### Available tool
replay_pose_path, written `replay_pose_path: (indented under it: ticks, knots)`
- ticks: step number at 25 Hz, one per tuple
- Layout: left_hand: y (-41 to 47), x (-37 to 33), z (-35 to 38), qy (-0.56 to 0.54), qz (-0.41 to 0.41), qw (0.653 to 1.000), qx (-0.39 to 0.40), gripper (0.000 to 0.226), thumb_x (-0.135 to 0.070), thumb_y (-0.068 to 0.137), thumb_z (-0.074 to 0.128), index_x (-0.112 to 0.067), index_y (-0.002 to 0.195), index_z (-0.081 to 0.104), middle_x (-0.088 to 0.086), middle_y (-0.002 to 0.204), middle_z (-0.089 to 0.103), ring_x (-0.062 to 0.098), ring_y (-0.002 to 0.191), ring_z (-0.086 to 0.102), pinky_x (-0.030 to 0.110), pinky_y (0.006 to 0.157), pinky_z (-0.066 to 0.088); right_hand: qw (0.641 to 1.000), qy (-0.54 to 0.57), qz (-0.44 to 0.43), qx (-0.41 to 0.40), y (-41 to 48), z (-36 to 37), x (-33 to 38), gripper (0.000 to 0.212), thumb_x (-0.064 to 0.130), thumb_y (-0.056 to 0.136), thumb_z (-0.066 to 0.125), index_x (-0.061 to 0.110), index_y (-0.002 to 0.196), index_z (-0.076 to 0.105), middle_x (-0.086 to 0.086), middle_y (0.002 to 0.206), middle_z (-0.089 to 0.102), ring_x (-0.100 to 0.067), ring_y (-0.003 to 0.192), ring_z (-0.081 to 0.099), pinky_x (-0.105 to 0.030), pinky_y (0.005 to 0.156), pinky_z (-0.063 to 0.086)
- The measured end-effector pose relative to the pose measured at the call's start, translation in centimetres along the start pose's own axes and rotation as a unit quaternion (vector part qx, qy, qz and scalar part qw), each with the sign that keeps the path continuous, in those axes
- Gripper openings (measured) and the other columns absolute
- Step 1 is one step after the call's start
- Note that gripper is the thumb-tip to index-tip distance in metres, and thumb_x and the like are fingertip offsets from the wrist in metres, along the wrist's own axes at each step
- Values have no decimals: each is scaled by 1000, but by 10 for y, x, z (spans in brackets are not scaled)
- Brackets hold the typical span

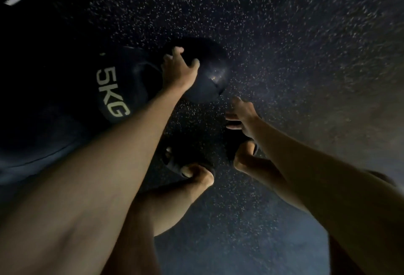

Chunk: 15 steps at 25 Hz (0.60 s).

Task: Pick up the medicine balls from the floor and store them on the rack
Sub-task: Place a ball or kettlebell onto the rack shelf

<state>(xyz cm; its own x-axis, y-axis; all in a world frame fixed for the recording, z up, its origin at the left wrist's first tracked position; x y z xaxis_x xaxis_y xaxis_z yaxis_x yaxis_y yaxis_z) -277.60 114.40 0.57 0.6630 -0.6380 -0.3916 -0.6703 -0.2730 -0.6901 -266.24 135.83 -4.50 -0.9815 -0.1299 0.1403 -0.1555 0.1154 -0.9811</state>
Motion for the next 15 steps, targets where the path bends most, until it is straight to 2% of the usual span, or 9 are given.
replay_pose_path:
  ticks: [3,6,8,11,13,15]
  knots:
    - [58,5,9,-5,5,1000,-4,58,-48,94,57,-19,143,42,14,142,43,31,129,46,41,102,42,992,123,14,20,56,11,-1,58,56,103,40,18,146,40,-15,129,56,-33,112,59,-56,91,54]
    - [104,18,23,-7,0,1000,28,57,-51,96,54,-20,143,46,9,144,49,27,128,50,32,98,40,975,217,6,50,109,26,9,67,65,100,36,18,147,43,-14,137,55,-36,123,54,-62,102,46]
    - [123,25,35,-27,-9,998,58,59,-56,96,50,-21,144,47,5,144,50,24,128,51,30,98,39,959,273,6,73,134,35,18,72,72,96,36,20,145,50,-11,139,57,-34,123,55,-60,100,47]
    - [142,34,50,-89,-19,993,78,63,-64,94,47,-24,143,50,1,146,50,21,129,49,30,100,38,931,342,14,131,158,59,30,75,80,89,37,28,139,58,-6,134,62,-32,122,56,-53,89,49]
    - [147,36,52,-113,-15,990,78,65,-68,90,49,-27,140,54,-1,144,51,21,128,50,32,103,39,918,372,4,139,167,65,35,73,79,86,40,29,132,65,-5,131,67,-32,121,60,-51,93,50]
    - [151,38,52,-117,-7,990,76,62,-69,87,50,-29,134,58,-2,138,54,21,125,52,36,104,41,910,392,-9,134,170,68,38,68,75,87,42,27,127,69,-6,123,72,-31,116,64,-46,90,54]
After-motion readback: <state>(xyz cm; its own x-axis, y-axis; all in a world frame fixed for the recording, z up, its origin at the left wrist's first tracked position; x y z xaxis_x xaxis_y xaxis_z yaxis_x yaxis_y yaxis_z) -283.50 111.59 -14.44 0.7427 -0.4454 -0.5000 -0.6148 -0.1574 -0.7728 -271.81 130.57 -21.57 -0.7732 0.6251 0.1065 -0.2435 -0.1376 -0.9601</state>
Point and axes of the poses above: each hand's wrist, its own y-axis towards the middle knuckle, its own z-axis out of the palm, x = y × z, the point moved 7 cm from there along y, towards the middle knuckle
